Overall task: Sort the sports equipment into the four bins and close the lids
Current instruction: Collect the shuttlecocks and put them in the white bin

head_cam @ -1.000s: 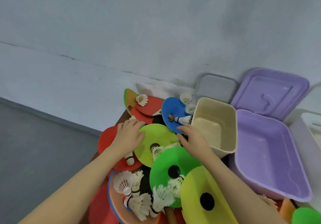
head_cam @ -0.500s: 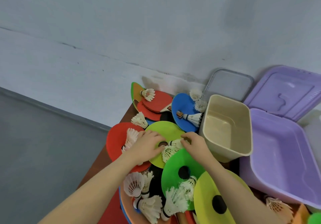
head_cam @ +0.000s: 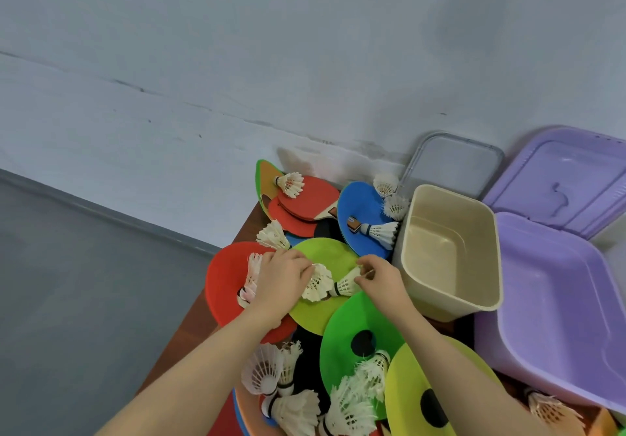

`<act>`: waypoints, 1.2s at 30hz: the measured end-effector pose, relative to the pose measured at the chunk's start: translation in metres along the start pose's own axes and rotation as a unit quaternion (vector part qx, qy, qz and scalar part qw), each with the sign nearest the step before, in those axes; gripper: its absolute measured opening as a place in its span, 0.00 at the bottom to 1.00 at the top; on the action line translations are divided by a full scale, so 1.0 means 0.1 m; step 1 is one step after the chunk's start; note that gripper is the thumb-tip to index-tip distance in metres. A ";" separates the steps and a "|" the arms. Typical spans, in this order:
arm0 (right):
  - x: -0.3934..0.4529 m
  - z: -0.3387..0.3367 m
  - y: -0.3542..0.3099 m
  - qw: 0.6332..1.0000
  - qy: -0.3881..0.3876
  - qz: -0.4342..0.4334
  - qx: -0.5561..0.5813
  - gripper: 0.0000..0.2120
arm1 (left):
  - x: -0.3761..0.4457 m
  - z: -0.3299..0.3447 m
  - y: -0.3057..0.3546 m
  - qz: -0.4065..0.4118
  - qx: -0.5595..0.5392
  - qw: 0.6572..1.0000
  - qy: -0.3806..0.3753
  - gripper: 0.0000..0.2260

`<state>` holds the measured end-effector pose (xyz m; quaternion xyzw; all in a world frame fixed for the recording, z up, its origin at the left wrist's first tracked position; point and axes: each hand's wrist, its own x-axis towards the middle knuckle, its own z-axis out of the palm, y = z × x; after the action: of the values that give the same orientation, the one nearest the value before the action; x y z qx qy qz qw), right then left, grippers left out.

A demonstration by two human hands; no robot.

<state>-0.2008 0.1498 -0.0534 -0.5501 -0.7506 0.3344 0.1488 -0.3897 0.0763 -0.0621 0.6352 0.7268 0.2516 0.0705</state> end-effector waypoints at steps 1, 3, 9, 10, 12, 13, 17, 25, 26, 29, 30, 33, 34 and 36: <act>0.01 0.02 0.00 1.000 -0.002 0.003 -0.002 0.15 | 0.01 -0.02 -0.02 0.000 -0.002 1.000 0.012 0.10; 0.01 0.06 -0.02 1.000 0.003 -0.001 0.002 0.14 | 0.03 -0.06 -0.04 0.002 0.000 0.999 0.033 0.08; -0.09 -0.01 -0.17 0.993 0.061 -0.065 0.083 0.13 | 0.12 -0.21 -0.02 0.013 0.004 0.993 0.117 0.11; -0.11 -0.06 -0.19 0.989 0.079 -0.078 0.098 0.13 | 0.14 -0.23 -0.01 0.019 -0.004 0.991 0.133 0.11; -0.13 -0.19 -0.24 0.982 0.115 -0.104 0.112 0.12 | 0.21 -0.30 0.05 0.034 -0.016 0.986 0.163 0.11; -0.15 -0.27 -0.26 0.978 0.131 -0.116 0.113 0.11 | 0.25 -0.33 0.10 0.041 -0.024 0.983 0.177 0.12; -0.26 -0.67 -0.24 0.961 0.187 -0.147 0.140 0.13 | 0.43 -0.39 0.42 0.091 -0.055 0.969 0.225 0.13; -0.70 -1.65 0.34 0.932 0.289 -0.138 0.169 0.13 | 0.66 -0.18 1.63 0.224 -0.082 0.940 0.242 0.10; -0.78 -1.79 0.47 0.930 0.295 -0.136 0.174 0.13 | 0.67 -0.11 1.82 0.236 -0.088 0.937 0.241 0.10; -1.01 -2.21 0.89 0.923 0.313 -0.129 0.181 0.12 | 0.66 0.11 2.42 0.265 -0.111 0.929 0.231 0.08; -1.08 -2.35 1.05 0.922 0.320 -0.122 0.184 0.13 | 0.66 0.20 2.63 0.274 -0.120 0.928 0.223 0.08; -1.30 -2.78 1.49 0.912 0.354 -0.105 0.180 0.13 | 0.62 0.46 3.24 0.291 -0.151 0.924 0.197 0.09; -1.37 -2.92 1.64 0.908 0.368 -0.101 0.172 0.14 | 0.60 0.55 3.46 0.299 -0.166 0.921 0.189 0.09; -1.52 -3.18 1.93 0.901 0.395 -0.097 0.154 0.13 | 0.56 0.74 3.89 0.313 -0.191 0.915 0.167 0.10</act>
<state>0.1808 0.1502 0.0729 -0.5315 -0.6194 0.1846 0.5475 -0.0229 0.1759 0.0633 0.7531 0.4304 0.4974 -0.0142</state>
